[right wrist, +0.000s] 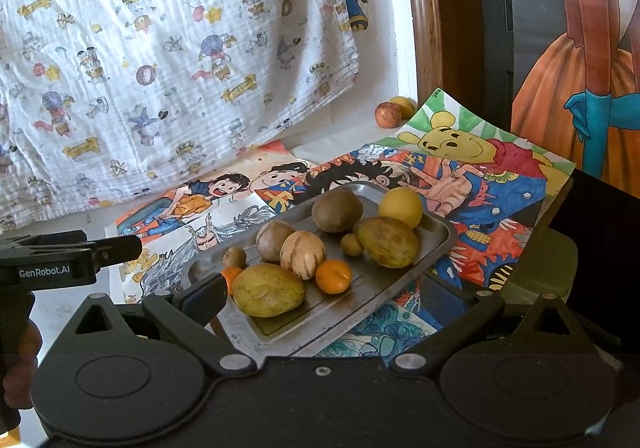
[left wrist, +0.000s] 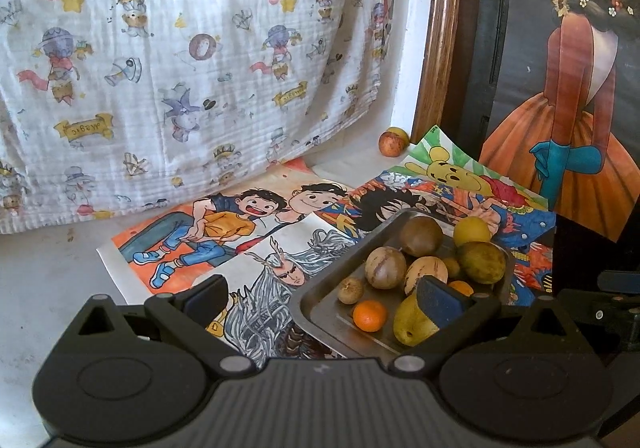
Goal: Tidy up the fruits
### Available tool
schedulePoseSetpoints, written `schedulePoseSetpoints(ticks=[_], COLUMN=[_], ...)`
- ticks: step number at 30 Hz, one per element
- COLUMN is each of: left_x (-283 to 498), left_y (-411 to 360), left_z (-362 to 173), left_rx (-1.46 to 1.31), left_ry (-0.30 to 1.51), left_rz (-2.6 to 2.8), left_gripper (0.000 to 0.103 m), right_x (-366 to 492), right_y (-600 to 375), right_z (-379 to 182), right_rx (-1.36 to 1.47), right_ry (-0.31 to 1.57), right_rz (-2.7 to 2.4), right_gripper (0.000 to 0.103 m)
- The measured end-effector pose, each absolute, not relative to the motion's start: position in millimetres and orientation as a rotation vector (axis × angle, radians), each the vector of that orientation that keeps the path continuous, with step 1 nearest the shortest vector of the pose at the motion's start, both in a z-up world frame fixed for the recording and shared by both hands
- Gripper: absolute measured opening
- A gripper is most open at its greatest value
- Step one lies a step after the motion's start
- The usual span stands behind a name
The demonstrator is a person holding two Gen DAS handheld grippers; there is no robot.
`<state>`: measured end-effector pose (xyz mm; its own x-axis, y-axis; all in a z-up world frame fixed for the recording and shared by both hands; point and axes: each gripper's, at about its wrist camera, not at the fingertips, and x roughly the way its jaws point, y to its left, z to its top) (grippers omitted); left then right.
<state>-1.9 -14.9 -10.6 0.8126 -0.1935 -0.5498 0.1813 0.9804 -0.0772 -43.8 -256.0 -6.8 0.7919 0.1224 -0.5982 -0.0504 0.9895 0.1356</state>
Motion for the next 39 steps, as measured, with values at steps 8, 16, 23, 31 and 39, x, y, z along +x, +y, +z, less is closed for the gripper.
schedulePoseSetpoints(ticks=[8, 16, 23, 31, 39], left_x=[-1.8, -1.8, -1.9, -2.0, -1.2], left_y=[-14.4, -15.0, -14.9, -15.6, -15.2], left_z=[-10.7, -10.6, -10.6, -10.8, -10.1], left_rx=[-0.022, -0.023, -0.024, -0.023, -0.032], left_ry=[0.589, 0.589, 0.59, 0.59, 0.593], left_rz=[-0.199, -0.199, -0.199, -0.199, -0.217], left_gripper=[0.103, 0.103, 0.103, 0.103, 0.103], right_x=[-44.0, -44.1, -44.1, -43.9, -44.1], right_y=[-255.9, -256.1, -255.4, -256.2, -257.5], right_z=[-6.9, -7.2, -7.4, -7.6, -8.1], right_rx=[0.115, 0.115, 0.115, 0.116, 0.116], right_ry=[0.648, 0.65, 0.65, 0.65, 0.653], right_rz=[0.093, 0.093, 0.092, 0.091, 0.09], right_gripper=[0.102, 0.102, 0.102, 0.102, 0.102])
